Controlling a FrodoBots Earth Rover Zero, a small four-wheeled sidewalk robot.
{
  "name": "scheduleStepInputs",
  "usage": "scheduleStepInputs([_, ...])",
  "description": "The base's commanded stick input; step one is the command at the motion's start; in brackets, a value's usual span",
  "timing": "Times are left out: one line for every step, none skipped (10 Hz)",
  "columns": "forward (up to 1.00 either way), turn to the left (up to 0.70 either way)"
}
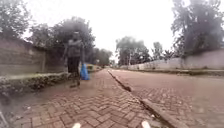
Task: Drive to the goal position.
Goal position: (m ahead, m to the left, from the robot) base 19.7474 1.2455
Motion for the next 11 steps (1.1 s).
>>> scheduleStepInputs([0.50,0.00])
scheduleStepInputs([0.50,0.00])
scheduleStepInputs([0.50,0.02])
scheduleStepInputs([0.50,0.04])
scheduleStepInputs([0.50,0.26])
scheduleStepInputs([0.50,0.35])
scheduleStepInputs([0.50,0.48])
scheduleStepInputs([0.50,0.34])
scheduleStepInputs([0.50,0.20])
scheduleStepInputs([0.50,0.21])
scheduleStepInputs([0.50,0.22])
